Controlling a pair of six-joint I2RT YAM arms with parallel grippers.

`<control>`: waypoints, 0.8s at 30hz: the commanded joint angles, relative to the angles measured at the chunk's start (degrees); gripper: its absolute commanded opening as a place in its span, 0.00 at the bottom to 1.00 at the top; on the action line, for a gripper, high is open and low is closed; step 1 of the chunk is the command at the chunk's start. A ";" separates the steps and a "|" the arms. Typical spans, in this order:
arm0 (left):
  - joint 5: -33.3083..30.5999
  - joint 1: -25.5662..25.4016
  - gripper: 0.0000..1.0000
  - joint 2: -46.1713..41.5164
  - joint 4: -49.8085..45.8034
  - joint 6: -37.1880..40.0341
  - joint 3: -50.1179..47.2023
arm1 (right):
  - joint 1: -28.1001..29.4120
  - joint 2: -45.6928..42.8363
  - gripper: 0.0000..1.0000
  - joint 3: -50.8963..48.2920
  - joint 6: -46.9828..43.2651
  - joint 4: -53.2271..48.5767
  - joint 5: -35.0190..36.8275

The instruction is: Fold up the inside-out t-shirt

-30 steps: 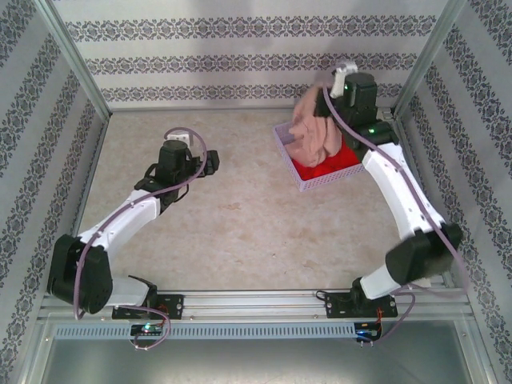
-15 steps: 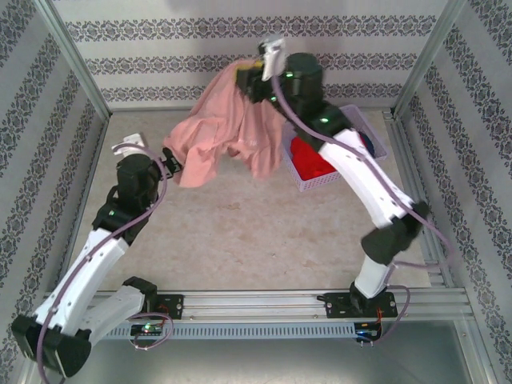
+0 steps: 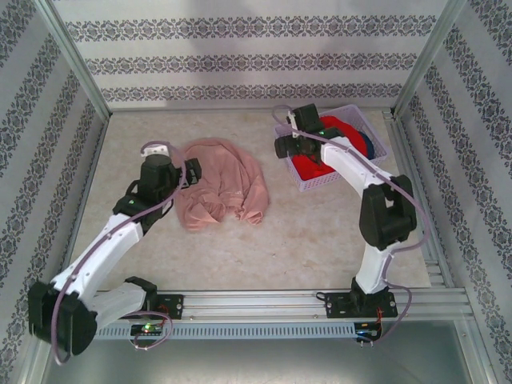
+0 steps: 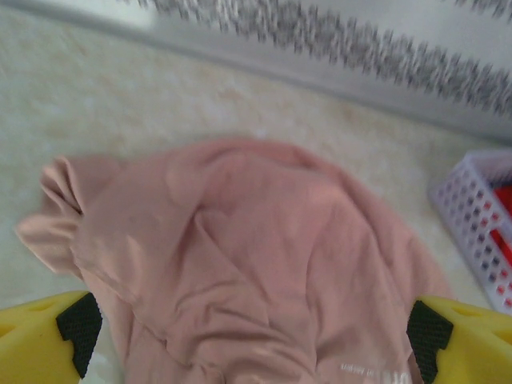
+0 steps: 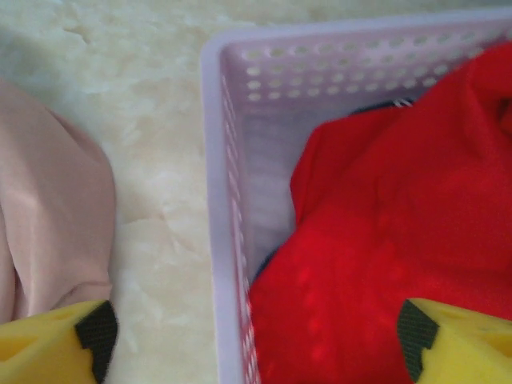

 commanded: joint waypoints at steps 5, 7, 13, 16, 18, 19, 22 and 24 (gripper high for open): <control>3.81 0.20 1.00 2.40 3.47 -1.14 -0.49 | 0.84 11.59 0.67 11.92 -8.88 -13.39 0.26; 3.91 0.19 1.00 2.73 4.07 -1.05 -1.23 | 0.13 11.06 0.61 10.48 -10.16 -17.01 0.32; 5.34 0.09 1.00 4.32 3.72 -0.31 -0.88 | -4.98 1.11 0.55 -2.14 -5.74 -19.94 2.20; 5.86 -0.04 1.00 4.45 4.30 -0.19 -0.99 | -7.50 -10.09 0.65 -12.30 -0.63 -12.50 -6.00; 6.32 -0.24 1.00 4.99 4.73 -0.26 -1.01 | -8.70 -16.49 0.75 -17.75 4.27 -7.84 -8.79; 6.59 -0.39 1.00 5.34 4.87 -0.32 -0.92 | -9.44 -18.97 0.77 -19.76 6.21 -6.80 -8.24; 7.31 -0.83 1.00 6.71 4.93 -0.30 -0.44 | -14.15 -22.65 0.82 -22.97 10.89 -9.21 -1.64; 7.79 -0.94 1.00 7.44 5.37 -0.28 -0.44 | -19.38 -23.30 0.83 -25.34 14.22 -8.69 1.66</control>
